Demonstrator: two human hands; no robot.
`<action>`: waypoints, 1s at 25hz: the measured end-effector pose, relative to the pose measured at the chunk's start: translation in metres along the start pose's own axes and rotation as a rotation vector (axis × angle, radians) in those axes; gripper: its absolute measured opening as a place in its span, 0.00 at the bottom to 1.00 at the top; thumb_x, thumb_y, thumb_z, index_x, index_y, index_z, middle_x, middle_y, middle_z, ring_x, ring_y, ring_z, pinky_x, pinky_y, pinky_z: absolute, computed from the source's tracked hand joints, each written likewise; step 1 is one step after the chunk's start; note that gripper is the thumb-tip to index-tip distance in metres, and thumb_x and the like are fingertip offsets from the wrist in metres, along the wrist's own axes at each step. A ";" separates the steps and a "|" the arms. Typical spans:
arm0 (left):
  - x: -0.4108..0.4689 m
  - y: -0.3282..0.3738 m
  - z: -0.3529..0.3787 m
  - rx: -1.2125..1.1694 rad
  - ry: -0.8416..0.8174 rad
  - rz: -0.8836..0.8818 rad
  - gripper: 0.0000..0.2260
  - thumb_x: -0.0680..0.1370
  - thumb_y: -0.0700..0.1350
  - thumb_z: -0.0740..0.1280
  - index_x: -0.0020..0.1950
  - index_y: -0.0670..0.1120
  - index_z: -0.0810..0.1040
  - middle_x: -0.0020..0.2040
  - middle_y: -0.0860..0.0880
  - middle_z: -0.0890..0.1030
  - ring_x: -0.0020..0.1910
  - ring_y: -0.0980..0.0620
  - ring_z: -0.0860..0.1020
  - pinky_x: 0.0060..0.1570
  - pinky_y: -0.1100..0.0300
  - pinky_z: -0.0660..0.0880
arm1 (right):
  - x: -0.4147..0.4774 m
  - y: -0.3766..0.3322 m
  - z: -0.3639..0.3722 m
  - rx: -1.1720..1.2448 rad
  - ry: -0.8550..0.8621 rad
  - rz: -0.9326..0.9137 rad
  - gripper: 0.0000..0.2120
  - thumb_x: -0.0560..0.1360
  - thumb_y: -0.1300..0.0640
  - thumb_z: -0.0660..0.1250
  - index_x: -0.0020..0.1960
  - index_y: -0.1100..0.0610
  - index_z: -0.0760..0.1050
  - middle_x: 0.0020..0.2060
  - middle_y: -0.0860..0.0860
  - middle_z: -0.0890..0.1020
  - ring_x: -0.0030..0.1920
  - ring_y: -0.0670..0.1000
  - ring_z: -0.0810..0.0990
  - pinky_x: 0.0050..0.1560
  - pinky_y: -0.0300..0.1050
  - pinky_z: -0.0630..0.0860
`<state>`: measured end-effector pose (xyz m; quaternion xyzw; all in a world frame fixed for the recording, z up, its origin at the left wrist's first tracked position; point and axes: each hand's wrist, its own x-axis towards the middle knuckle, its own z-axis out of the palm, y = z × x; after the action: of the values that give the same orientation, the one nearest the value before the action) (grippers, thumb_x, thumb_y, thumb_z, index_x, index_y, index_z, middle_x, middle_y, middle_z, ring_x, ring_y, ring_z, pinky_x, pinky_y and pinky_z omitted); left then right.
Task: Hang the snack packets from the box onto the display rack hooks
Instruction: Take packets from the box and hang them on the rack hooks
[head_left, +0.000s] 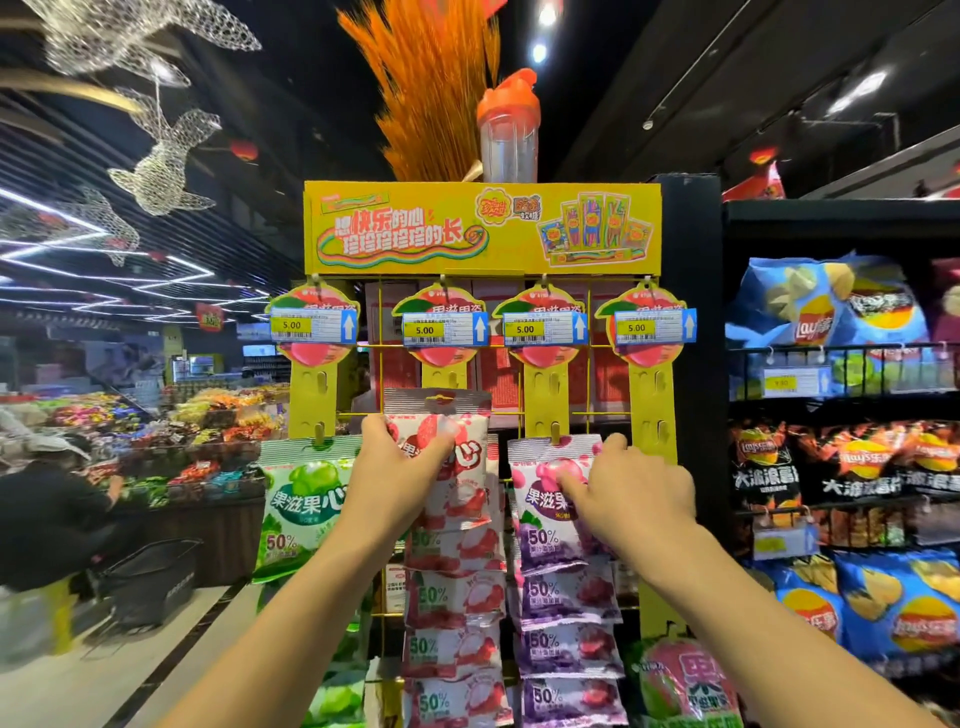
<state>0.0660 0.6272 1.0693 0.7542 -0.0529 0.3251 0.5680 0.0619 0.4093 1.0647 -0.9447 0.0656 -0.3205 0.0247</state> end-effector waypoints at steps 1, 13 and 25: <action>0.000 0.004 0.001 0.016 -0.009 0.020 0.22 0.77 0.58 0.74 0.58 0.46 0.69 0.49 0.50 0.80 0.45 0.54 0.80 0.41 0.55 0.77 | 0.005 -0.004 -0.011 -0.001 0.083 -0.037 0.30 0.79 0.33 0.55 0.64 0.58 0.68 0.58 0.55 0.79 0.57 0.57 0.80 0.44 0.49 0.72; 0.022 0.015 -0.002 0.041 -0.002 0.062 0.21 0.78 0.55 0.74 0.58 0.47 0.67 0.49 0.54 0.80 0.46 0.57 0.80 0.50 0.50 0.81 | 0.126 -0.095 -0.066 0.742 0.040 -0.142 0.27 0.77 0.42 0.69 0.29 0.57 0.65 0.25 0.53 0.68 0.30 0.57 0.69 0.33 0.46 0.65; 0.038 0.025 0.003 0.108 -0.032 0.079 0.24 0.79 0.53 0.74 0.61 0.46 0.62 0.53 0.50 0.79 0.52 0.48 0.81 0.51 0.52 0.79 | 0.135 -0.092 -0.066 0.641 0.252 -0.160 0.21 0.75 0.42 0.72 0.33 0.57 0.83 0.30 0.54 0.82 0.37 0.57 0.81 0.38 0.50 0.77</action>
<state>0.0856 0.6267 1.1101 0.7863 -0.0740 0.3375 0.5122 0.1372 0.4816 1.2067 -0.8440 -0.1102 -0.4399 0.2864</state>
